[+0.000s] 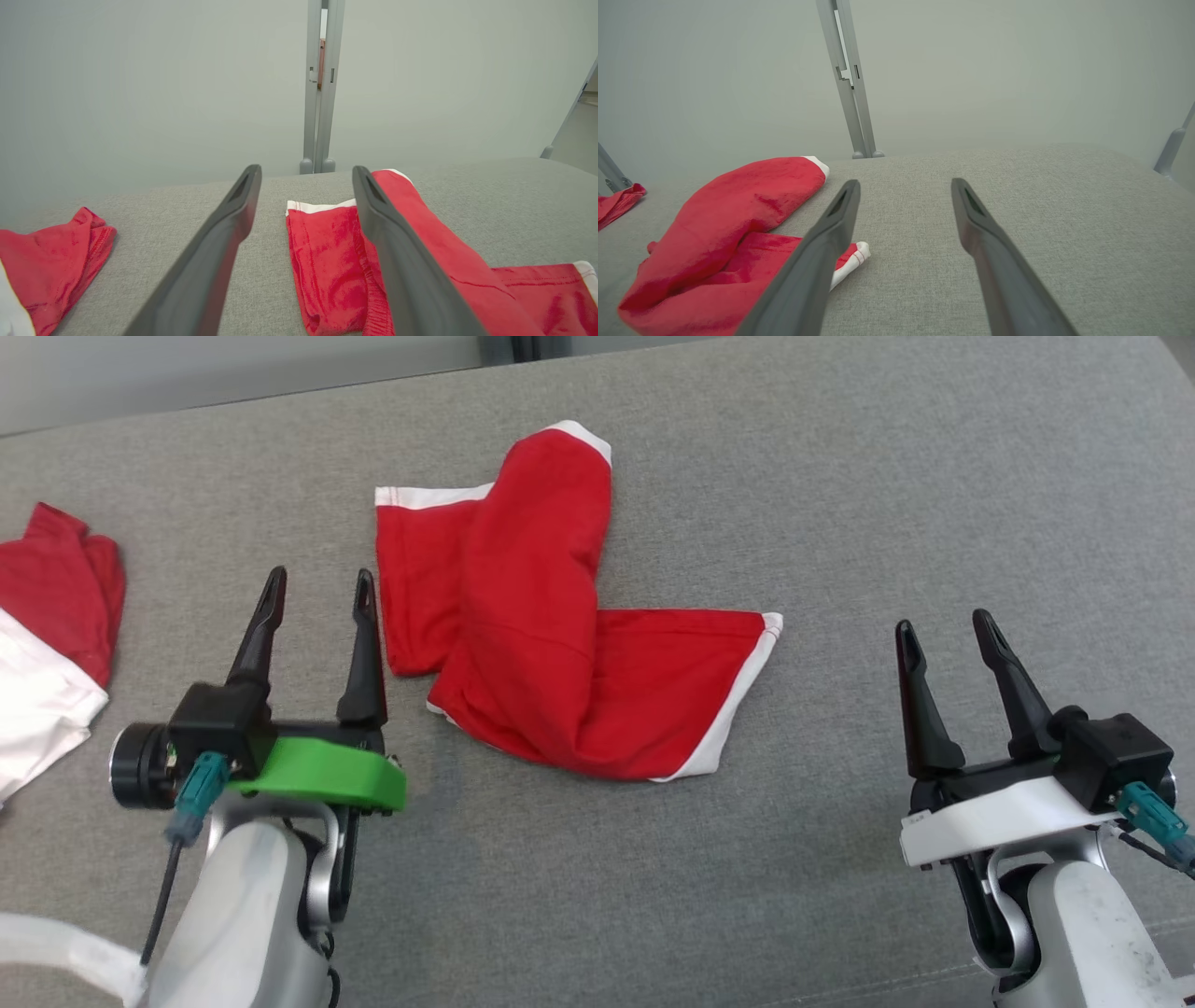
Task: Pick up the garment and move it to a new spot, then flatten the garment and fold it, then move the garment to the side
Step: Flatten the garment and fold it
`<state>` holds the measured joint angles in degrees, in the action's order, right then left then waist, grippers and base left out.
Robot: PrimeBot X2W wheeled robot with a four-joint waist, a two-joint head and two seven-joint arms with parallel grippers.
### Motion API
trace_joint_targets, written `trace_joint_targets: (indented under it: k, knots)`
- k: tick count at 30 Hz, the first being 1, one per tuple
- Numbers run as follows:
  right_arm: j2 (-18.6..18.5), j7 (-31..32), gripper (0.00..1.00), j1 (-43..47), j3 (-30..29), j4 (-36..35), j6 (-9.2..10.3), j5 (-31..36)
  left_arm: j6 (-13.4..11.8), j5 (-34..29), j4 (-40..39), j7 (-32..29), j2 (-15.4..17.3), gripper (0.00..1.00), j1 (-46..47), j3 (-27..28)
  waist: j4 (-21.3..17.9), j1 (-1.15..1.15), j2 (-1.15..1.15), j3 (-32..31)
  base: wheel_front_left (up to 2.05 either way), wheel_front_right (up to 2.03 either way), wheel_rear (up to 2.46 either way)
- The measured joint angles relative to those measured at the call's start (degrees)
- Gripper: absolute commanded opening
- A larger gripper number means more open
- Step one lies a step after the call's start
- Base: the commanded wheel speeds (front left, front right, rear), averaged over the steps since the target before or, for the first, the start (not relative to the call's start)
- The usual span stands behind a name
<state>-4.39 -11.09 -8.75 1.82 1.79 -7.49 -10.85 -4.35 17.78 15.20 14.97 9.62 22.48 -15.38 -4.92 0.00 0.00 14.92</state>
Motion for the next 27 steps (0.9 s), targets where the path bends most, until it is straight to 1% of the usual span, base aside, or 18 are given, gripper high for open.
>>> trace_joint_targets:
  k: [4,7,10,17,27]
  knots:
    - [-0.1,1.15,1.0,1.7,-0.51,-0.9,0.0,0.48,-1.88,-0.7,-5.0,0.07,0.75,1.0,-7.16,3.08,1.98,0.0,0.0,-1.86,0.0,0.0,0.0]
    - [-0.24,2.04,1.0,2.96,-0.74,-1.56,0.0,0.48,-2.29,-0.93,-7.03,0.07,1.16,1.0,-11.35,4.88,3.31,0.0,0.0,-3.48,0.0,0.0,0.0]
    - [-0.4,2.78,1.0,4.11,-0.82,-1.92,0.0,0.49,-2.29,-1.54,-7.78,0.07,1.55,1.0,-13.77,5.53,4.34,0.0,0.0,-4.79,0.0,0.0,0.0]
    - [-0.59,3.85,1.0,5.8,-0.81,-2.79,0.0,0.47,-1.78,-1.83,-7.72,0.07,1.81,1.0,-16.03,5.39,5.55,0.0,0.0,-6.85,0.0,0.0,0.0]
    - [-0.37,4.46,1.0,6.07,-1.41,-4.01,0.0,0.48,-1.2,-1.94,-6.99,0.07,2.01,1.0,-15.93,4.36,5.87,0.0,0.0,-6.63,0.0,0.0,0.0]
